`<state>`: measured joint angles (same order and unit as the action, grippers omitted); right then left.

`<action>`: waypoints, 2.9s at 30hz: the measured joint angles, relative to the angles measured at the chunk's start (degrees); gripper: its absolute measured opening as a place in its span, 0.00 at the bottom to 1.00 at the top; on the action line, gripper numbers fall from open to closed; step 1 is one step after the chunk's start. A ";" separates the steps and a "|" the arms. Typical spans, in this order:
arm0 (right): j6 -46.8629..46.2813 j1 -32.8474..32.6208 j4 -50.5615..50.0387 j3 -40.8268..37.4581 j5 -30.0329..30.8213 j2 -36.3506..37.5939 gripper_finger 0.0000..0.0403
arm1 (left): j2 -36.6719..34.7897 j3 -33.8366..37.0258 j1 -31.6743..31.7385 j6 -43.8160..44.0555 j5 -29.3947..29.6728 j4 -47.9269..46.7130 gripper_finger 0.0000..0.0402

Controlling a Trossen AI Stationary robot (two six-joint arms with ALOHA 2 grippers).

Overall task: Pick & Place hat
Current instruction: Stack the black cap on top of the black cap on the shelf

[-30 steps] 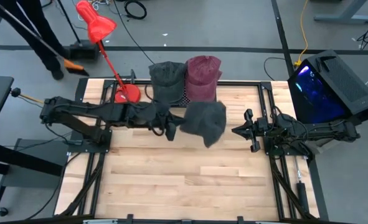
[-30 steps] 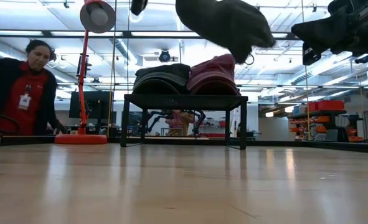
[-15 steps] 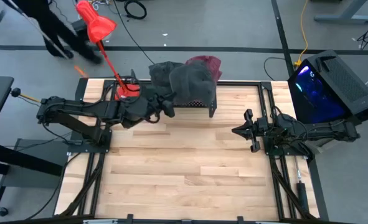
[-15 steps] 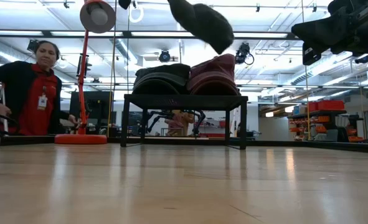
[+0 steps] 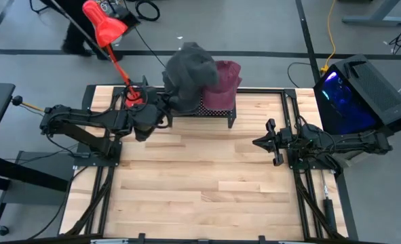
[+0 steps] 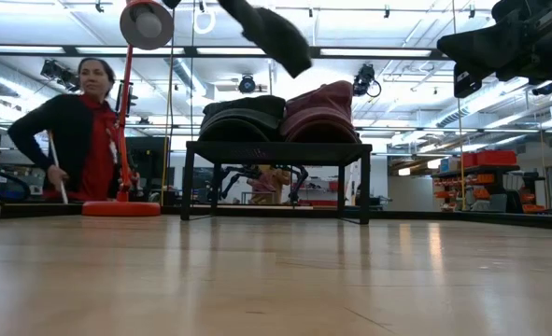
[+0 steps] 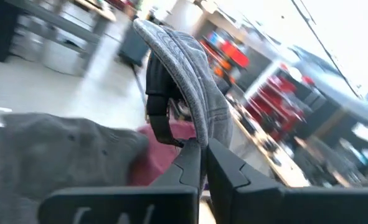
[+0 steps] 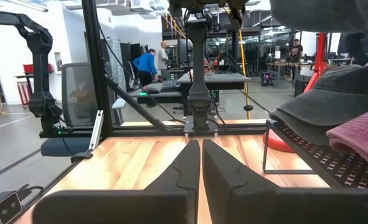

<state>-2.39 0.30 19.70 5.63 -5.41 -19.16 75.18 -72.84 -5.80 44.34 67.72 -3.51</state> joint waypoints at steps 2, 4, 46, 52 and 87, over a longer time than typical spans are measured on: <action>-0.02 0.00 0.00 0.00 0.00 0.00 0.06 | 0.02 0.00 0.00 1.12 3.36 -0.02 0.03; -0.01 -0.01 -0.01 0.00 0.00 0.00 0.06 | 0.02 0.00 0.01 2.59 5.43 -0.01 0.03; -0.01 0.00 0.01 0.00 -0.01 0.00 0.06 | 10.12 0.09 2.92 22.91 21.45 11.08 0.03; 0.00 0.00 0.00 0.00 -0.02 0.02 0.06 | 10.36 0.09 3.15 23.16 21.60 11.24 0.04; 0.00 -0.02 -0.04 0.00 0.00 0.02 0.06 | 15.69 0.04 6.37 26.96 22.27 19.27 0.05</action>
<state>-2.40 0.27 19.66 5.63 -5.41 -19.14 90.87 -72.79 0.57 71.31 89.99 15.76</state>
